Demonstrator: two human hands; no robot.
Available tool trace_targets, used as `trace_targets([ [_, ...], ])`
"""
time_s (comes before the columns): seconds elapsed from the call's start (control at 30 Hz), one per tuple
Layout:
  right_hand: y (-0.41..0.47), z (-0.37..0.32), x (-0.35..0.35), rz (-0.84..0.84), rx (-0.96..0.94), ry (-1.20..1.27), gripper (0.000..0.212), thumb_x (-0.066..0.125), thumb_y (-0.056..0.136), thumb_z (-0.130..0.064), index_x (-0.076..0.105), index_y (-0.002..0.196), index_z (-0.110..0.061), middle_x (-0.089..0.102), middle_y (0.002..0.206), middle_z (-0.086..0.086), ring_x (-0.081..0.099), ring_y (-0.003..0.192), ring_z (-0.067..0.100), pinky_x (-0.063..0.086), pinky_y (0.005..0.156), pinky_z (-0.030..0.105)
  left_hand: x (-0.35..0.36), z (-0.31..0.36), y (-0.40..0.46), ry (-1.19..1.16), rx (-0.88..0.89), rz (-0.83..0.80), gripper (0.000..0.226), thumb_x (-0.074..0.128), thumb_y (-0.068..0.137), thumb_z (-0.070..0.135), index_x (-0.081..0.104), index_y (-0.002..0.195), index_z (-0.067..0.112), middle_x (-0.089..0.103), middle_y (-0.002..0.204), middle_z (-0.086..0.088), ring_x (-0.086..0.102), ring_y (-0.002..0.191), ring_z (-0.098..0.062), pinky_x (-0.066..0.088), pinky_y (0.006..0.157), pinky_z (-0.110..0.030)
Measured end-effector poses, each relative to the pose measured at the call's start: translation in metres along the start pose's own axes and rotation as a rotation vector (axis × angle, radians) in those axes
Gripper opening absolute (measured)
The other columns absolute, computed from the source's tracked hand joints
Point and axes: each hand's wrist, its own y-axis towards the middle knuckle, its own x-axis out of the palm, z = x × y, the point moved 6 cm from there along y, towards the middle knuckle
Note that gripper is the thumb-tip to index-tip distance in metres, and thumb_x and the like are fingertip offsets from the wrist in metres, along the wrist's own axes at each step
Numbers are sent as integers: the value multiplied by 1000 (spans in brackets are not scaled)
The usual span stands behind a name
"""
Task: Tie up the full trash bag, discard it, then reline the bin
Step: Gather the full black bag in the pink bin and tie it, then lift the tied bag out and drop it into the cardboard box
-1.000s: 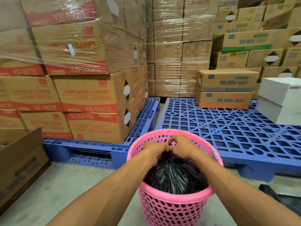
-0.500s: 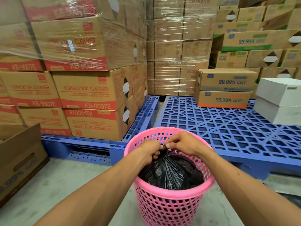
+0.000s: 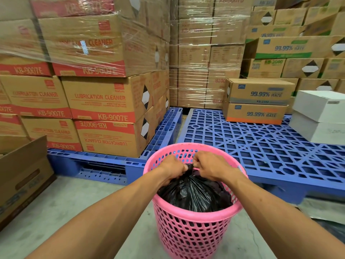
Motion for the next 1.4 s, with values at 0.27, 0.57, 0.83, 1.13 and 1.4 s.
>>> trace_targets([
  [0.27, -10, 20, 18, -148, 131, -99, 28, 46, 72, -9, 66, 88, -20, 72, 91, 0, 66, 89, 26, 55, 83, 41, -8, 1, -16, 598, 83, -17, 15, 53, 84, 5, 57, 70, 9, 56, 68, -6, 54, 63, -23, 48, 58, -33],
  [0.57, -17, -1, 7, -93, -11, 142, 57, 51, 87, -66, 47, 134, -34, 54, 127, -3, 55, 110, 16, 44, 102, 41, -67, -4, -5, 964, 300, 288, 73, 38, 94, 63, 16, 157, 32, 18, 161, -15, 19, 144, -39, 19, 116, -58],
  [0.83, -20, -32, 48, -368, 162, -167, 76, 48, 97, -49, 13, 156, -16, 37, 148, 21, 49, 129, 40, 41, 107, 47, -63, -35, 11, 841, 68, 127, 95, 39, 91, 70, -11, 158, 25, 39, 146, -25, 53, 122, -43, 49, 96, -50],
  [1.13, -21, -31, 41, -185, 153, 25, 31, 46, 102, -28, 47, 123, -6, 64, 117, 19, 60, 107, 35, 47, 83, 39, -63, -31, 7, 827, 94, 176, 89, 38, 94, 63, -3, 159, 19, 63, 117, -16, 62, 98, -33, 45, 72, -37],
  [1.4, 0, -44, -51, 192, 168, 77, 20, 42, 101, -30, 45, 103, -10, 52, 74, 3, 56, 76, 31, 42, 61, 39, -66, -28, 2, 784, 113, 209, 79, 11, 95, 67, 9, 159, 20, 58, 130, -26, 58, 114, -41, 44, 94, -48],
])
